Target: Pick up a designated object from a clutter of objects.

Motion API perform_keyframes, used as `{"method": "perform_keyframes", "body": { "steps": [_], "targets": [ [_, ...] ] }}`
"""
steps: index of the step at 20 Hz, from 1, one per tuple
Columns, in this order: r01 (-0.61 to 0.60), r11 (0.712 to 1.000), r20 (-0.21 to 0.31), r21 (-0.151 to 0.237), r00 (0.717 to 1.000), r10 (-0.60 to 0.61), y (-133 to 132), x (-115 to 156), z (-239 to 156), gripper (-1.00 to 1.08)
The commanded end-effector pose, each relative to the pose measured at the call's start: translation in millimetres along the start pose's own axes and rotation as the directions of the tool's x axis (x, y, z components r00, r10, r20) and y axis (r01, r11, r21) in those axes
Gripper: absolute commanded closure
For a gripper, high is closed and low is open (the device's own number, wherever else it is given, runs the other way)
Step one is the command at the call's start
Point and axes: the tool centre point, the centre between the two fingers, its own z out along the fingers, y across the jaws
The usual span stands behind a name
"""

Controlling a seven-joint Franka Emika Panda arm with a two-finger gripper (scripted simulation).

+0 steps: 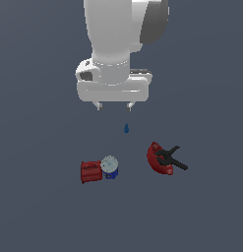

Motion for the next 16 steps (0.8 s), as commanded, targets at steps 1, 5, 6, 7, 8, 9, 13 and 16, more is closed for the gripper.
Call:
{"method": "perform_keyframes", "body": {
  "steps": [1, 5, 6, 7, 8, 9, 13, 16],
  "targets": [
    [0.000, 1.000, 0.000, 0.000, 1.000, 0.000, 0.0, 0.0, 0.0, -0.20],
    [0.000, 1.000, -0.005, 0.006, 1.000, 0.000, 2.5, 1.3, -2.1, -0.20],
    [-0.001, 1.000, -0.008, 0.009, 1.000, 0.001, 3.7, 1.7, -3.1, -0.20],
    [-0.001, 1.000, -0.009, 0.011, 1.000, 0.002, 4.5, 1.9, -3.9, -0.20],
    [-0.002, 1.000, -0.010, 0.012, 1.000, 0.003, 5.1, 1.9, -4.4, -0.20],
    [-0.003, 1.000, -0.010, 0.012, 1.000, 0.003, 5.1, 1.8, -4.6, -0.20],
    [0.009, 1.000, -0.009, 0.006, 1.000, -0.009, 3.1, 4.2, -2.0, -0.20],
    [0.036, 0.999, -0.006, -0.007, 0.999, -0.036, -1.2, 9.4, 3.1, -0.20]
  ]
}}
